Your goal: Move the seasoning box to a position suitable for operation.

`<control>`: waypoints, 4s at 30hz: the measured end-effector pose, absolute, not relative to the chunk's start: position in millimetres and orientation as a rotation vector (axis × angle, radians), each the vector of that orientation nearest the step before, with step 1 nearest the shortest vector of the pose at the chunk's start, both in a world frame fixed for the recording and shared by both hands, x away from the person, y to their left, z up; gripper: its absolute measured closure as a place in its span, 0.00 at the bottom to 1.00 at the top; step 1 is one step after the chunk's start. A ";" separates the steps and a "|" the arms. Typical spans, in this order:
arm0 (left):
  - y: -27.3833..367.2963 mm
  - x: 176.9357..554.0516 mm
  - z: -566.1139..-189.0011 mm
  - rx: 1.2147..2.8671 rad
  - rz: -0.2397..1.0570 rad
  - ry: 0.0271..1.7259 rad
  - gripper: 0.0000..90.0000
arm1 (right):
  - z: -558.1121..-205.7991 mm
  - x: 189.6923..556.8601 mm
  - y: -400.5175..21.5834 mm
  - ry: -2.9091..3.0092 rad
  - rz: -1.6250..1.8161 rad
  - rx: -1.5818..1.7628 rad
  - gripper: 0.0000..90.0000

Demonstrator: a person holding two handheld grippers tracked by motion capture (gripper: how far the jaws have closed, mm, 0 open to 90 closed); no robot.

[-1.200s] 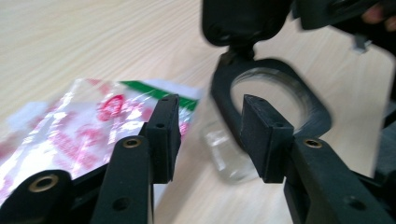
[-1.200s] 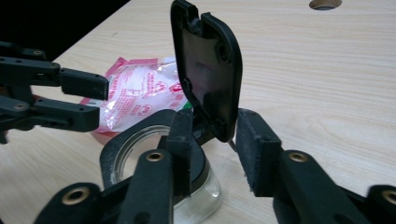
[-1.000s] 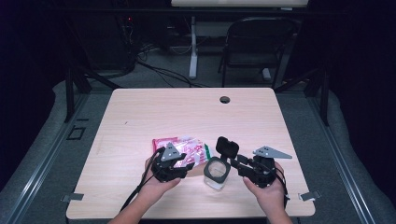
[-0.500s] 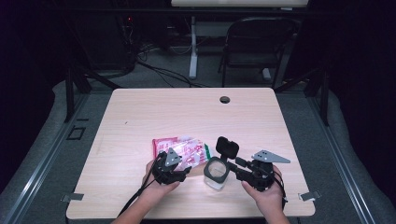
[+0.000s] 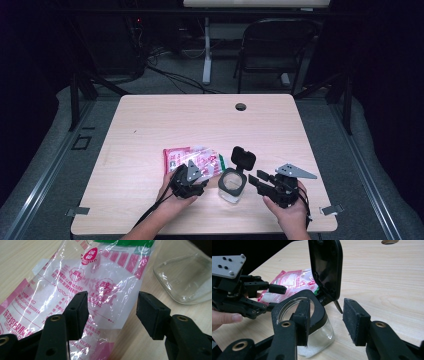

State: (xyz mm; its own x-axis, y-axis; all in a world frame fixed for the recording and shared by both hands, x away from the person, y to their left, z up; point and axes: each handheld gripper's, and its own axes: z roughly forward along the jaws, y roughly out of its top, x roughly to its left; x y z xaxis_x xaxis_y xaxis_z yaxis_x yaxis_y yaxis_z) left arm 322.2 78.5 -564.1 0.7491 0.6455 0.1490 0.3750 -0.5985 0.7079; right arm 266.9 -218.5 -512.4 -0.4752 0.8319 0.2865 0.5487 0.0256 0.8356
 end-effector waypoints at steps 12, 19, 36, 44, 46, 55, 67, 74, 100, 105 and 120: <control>66.1 329.1 -568.1 2.275 0.524 0.751 0.47 | -513.2 258.3 -224.1 1.998 1.410 1.429 0.63; 65.3 334.8 -570.6 2.290 0.531 0.772 0.52 | -513.2 253.1 -228.3 1.976 1.401 1.440 0.63; 74.7 344.1 -573.3 2.244 0.430 0.846 0.71 | -514.9 251.2 -228.9 1.991 1.382 1.430 0.63; 79.2 348.0 -574.4 2.222 0.406 0.875 0.82 | -515.6 251.5 -229.0 1.987 1.386 1.434 0.63; 81.5 350.3 -575.3 2.221 0.384 0.892 0.85 | -515.7 251.4 -228.6 1.986 1.393 1.437 0.63; 84.2 353.1 -576.7 2.212 0.367 0.914 0.92 | -517.3 252.1 -228.1 1.993 1.383 1.438 0.63; 86.3 354.4 -576.3 2.201 0.364 0.919 0.99 | -517.9 252.1 -227.3 1.991 1.394 1.442 0.63; 87.3 354.9 -576.3 2.190 0.360 0.915 1.00 | -518.3 252.2 -227.2 1.997 1.385 1.442 0.63; 111.2 346.0 -547.7 2.110 0.398 0.940 1.00 | -513.1 253.5 -224.1 1.986 1.433 1.416 0.60; 121.0 343.6 -540.6 2.082 0.411 0.949 1.00 | -509.0 254.9 -221.7 1.986 1.447 1.374 0.59; 155.6 339.3 -513.1 1.971 0.444 0.979 1.00 | -508.2 264.0 -215.3 2.008 1.472 1.355 0.59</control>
State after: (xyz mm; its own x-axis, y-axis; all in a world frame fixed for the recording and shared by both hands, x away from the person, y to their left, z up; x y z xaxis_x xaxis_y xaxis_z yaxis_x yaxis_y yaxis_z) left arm 339.3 155.6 -513.1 0.6275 0.7764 -0.0586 0.4675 -0.3155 0.8258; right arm 264.0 -215.3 -508.2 -0.5071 0.8182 0.2710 0.5047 0.0270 0.8629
